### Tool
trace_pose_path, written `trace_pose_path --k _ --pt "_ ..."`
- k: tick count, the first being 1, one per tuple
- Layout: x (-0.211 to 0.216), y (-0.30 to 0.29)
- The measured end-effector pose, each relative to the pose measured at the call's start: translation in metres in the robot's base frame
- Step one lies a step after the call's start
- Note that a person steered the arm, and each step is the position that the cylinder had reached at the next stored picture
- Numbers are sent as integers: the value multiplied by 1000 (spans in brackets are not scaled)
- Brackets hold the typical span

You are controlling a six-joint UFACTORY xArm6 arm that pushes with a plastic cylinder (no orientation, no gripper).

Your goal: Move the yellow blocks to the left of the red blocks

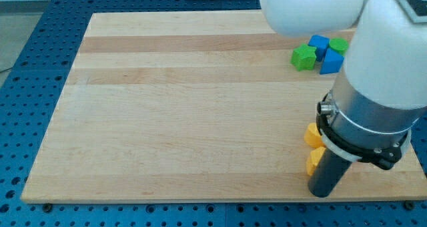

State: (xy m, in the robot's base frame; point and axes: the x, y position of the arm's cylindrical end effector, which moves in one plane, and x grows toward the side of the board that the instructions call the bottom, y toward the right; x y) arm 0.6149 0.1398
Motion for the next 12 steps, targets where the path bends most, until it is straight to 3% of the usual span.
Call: trace_pose_path --k 2,4,6,9,11,12 --pt "4 4" --pt "-5 -42" --pt "-23 -13" --pt "-10 -15" --pt "-40 -15" --pt "-25 -19"
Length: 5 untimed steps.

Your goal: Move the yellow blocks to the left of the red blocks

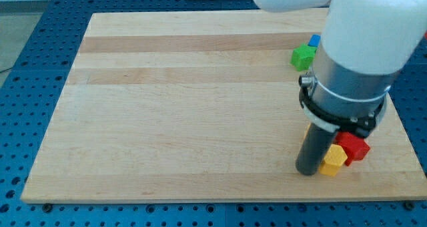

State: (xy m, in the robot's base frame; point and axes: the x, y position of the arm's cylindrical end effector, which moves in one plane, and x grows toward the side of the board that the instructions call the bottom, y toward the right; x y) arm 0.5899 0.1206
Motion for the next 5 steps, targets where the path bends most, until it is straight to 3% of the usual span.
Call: trace_pose_path --k 2,5 --pt "23 29" --pt "7 44"
